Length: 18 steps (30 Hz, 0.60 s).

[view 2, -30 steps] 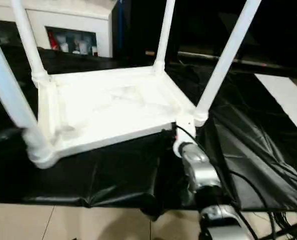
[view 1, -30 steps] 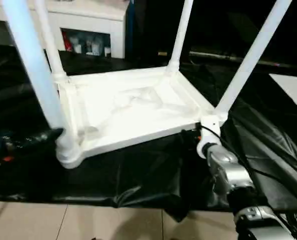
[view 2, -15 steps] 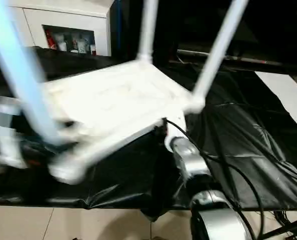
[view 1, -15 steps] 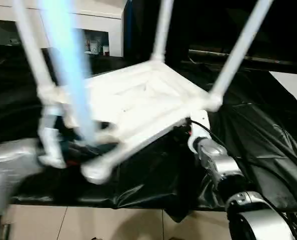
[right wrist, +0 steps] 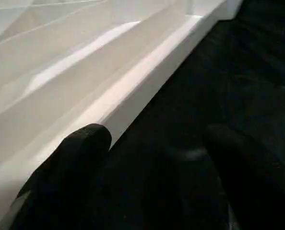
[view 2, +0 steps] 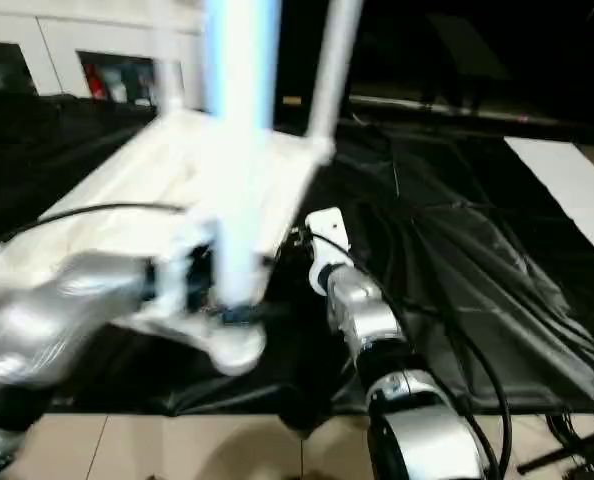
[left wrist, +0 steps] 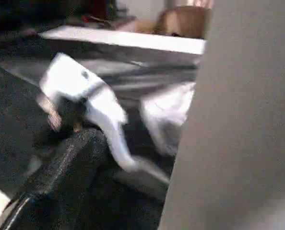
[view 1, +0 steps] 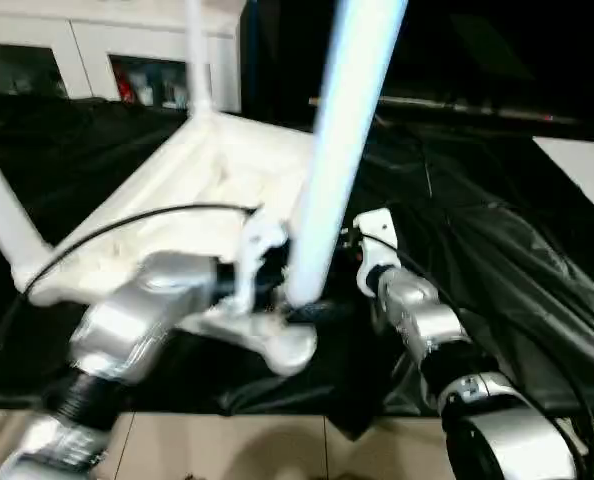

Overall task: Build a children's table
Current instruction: Rotate table base

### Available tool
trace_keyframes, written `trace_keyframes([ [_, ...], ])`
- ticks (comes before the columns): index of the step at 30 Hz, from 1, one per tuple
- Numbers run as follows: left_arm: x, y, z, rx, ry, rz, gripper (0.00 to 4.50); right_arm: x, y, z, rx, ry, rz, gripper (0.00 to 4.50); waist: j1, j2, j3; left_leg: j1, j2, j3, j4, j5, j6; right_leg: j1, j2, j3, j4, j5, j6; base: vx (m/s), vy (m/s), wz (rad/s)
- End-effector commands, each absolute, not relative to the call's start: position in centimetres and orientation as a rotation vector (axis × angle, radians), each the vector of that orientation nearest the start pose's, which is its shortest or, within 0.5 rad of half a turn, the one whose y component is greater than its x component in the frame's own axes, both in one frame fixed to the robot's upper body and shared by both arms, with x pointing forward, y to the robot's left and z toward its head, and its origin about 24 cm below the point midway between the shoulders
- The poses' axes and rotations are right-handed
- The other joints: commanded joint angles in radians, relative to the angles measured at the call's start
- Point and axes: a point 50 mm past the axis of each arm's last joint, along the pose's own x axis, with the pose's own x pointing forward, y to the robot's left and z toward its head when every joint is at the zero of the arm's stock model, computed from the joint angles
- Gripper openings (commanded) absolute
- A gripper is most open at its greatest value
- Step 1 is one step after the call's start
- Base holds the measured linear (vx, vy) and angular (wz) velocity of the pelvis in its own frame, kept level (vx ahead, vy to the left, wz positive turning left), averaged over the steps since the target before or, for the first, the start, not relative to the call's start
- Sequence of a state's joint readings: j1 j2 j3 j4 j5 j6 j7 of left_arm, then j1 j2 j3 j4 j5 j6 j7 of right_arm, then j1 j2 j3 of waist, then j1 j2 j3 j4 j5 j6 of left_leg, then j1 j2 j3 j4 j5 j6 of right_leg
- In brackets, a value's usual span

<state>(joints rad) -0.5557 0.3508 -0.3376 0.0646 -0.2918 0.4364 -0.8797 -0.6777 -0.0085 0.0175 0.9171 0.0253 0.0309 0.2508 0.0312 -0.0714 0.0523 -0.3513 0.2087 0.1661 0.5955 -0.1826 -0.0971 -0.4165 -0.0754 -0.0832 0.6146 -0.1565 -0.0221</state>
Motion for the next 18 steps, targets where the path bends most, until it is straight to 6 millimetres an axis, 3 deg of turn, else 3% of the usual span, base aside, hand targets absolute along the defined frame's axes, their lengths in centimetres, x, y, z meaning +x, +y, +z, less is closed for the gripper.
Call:
trace_keyframes([
  [1,31.2,8.6,11.2,0.331,0.190,-1.141,4.45,35.4,-8.2,3.1,-0.052,0.289,0.458,3.82,0.007,0.027,-0.065,-0.004,0.011,-0.003,-0.077,-0.302,-0.042,0.058,-0.052,0.047,-0.075,-0.319,-0.130,0.000,0.000,0.00],
  [2,31.3,8.6,11.2,0.332,0.189,-1.139,4.45,35.5,-8.3,3.1,-0.052,0.288,0.456,3.82,0.005,0.025,-0.061,-0.008,0.009,-0.004,-0.078,-0.314,-0.036,0.058,-0.053,0.045,-0.080,-0.372,-0.118,0.000,0.000,0.00],
  [3,31.7,8.5,11.3,0.350,0.179,-1.126,4.45,35.5,-8.8,3.1,-0.051,0.286,0.438,3.82,0.010,0.038,-0.064,0.003,0.009,-0.003,-0.073,-0.319,-0.035,0.052,-0.057,0.046,-0.088,-0.403,-0.112,0.000,0.000,0.00],
  [5,31.8,8.4,11.3,0.358,0.173,-1.122,4.45,35.6,-9.0,3.1,-0.049,0.286,0.432,3.82,0.012,0.034,-0.065,0.001,0.009,-0.001,-0.072,-0.297,-0.030,0.053,-0.055,0.048,-0.083,-0.363,-0.127,0.000,0.000,0.00],
  [6,32.5,8.3,11.0,0.385,0.163,-1.093,4.45,35.6,-9.7,3.1,-0.037,0.287,0.416,3.82,0.014,0.051,-0.060,0.000,0.009,0.000,-0.075,-0.307,-0.027,0.051,-0.052,0.047,-0.085,-0.354,-0.140,0.000,0.000,0.00],
  [7,32.6,8.2,11.0,0.386,0.158,-1.088,4.45,35.6,-9.8,3.0,-0.035,0.287,0.415,3.82,0.014,0.047,-0.060,0.002,0.008,0.001,-0.074,-0.317,-0.025,0.051,-0.050,0.045,-0.088,-0.366,-0.138,0.000,0.000,0.00],
  [8,32.9,7.8,10.9,0.378,0.139,-1.079,4.45,35.6,-10.3,3.0,-0.031,0.285,0.410,3.82,0.020,0.064,-0.060,0.008,0.006,0.000,-0.073,-0.335,-0.025,0.049,-0.051,0.044,-0.092,-0.379,-0.139,0.000,0.000,0.00],
  [10,33.0,7.4,10.9,0.362,0.122,-1.082,4.45,35.5,-10.6,3.1,-0.031,0.281,0.407,3.82,0.024,0.052,-0.063,0.001,0.007,-0.001,-0.074,-0.322,-0.018,0.057,-0.054,0.044,-0.088,-0.376,-0.141,0.000,0.000,0.00],
  [11,32.8,7.0,11.0,0.337,0.109,-1.110,4.45,35.5,-11.2,3.2,-0.026,0.272,0.398,3.82,0.030,0.077,-0.062,0.004,0.006,-0.002,-0.073,-0.319,-0.018,0.054,-0.056,0.045,-0.088,-0.385,-0.142,0.000,0.000,0.00],
  [12,32.4,6.7,10.9,0.314,0.101,-1.160,4.45,35.4,-12.3,3.4,-0.020,0.255,0.379,3.82,0.032,0.080,-0.062,0.006,0.008,0.000,-0.072,-0.324,-0.017,0.054,-0.054,0.044,-0.092,-0.374,-0.144,0.000,0.000,0.00],
  [13,32.4,6.7,10.9,0.314,0.101,-1.160,4.45,35.4,-12.3,3.4,-0.020,0.255,0.379,3.82,0.035,0.073,-0.062,0.008,0.009,0.002,-0.072,-0.327,-0.015,0.053,-0.052,0.044,-0.095,-0.366,-0.147,0.000,0.000,0.00],
  [16,31.5,7.5,10.8,0.298,0.107,-1.256,4.45,35.2,-14.1,3.8,-0.001,0.235,0.364,3.82,0.039,0.075,-0.064,-0.006,0.005,0.001,-0.071,-0.277,0.005,0.064,-0.053,0.045,-0.083,-0.319,-0.158,0.000,0.000,0.00],
  [17,31.1,8.1,10.7,0.280,0.122,-1.285,4.45,35.0,-15.1,4.1,-0.004,0.223,0.359,3.82,0.040,0.076,-0.065,-0.008,0.004,0.002,-0.071,-0.256,0.012,0.068,-0.053,0.044,-0.084,-0.323,-0.154,0.000,0.000,0.00],
  [18,31.0,8.4,10.6,0.278,0.129,-1.300,4.45,34.9,-15.5,4.2,-0.010,0.218,0.363,3.82,0.041,0.085,-0.066,-0.005,0.005,0.003,-0.069,-0.239,0.012,0.063,-0.053,0.045,-0.083,-0.315,-0.159,0.000,0.000,0.00],
])
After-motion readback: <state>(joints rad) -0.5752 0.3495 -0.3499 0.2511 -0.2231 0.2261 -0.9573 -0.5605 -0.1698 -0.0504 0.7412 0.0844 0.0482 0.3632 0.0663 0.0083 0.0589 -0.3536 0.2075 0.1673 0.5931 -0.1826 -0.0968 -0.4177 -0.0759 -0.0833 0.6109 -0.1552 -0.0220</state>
